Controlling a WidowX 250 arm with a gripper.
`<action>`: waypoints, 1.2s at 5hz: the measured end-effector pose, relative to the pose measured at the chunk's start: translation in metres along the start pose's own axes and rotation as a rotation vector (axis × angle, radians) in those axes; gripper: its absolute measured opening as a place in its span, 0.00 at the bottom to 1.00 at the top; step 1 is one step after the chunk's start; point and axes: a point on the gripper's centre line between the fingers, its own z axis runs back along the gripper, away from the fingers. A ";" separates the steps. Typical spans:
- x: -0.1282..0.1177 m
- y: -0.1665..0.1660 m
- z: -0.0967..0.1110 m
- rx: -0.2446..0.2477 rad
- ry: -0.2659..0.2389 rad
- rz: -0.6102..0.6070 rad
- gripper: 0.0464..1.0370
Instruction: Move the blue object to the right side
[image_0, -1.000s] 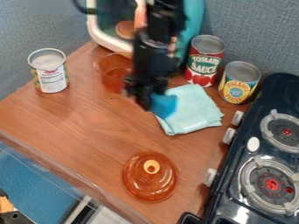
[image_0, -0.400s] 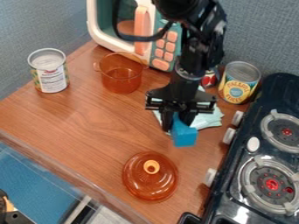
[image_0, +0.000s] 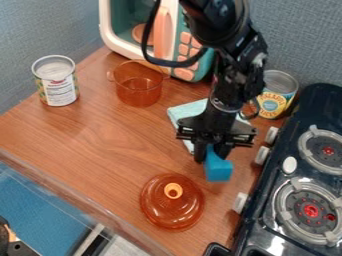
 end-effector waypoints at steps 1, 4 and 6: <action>0.000 -0.003 -0.011 0.000 -0.001 0.014 0.27; 0.004 -0.008 -0.013 -0.043 0.037 0.032 0.65; 0.005 -0.011 0.006 -0.058 -0.005 0.040 0.97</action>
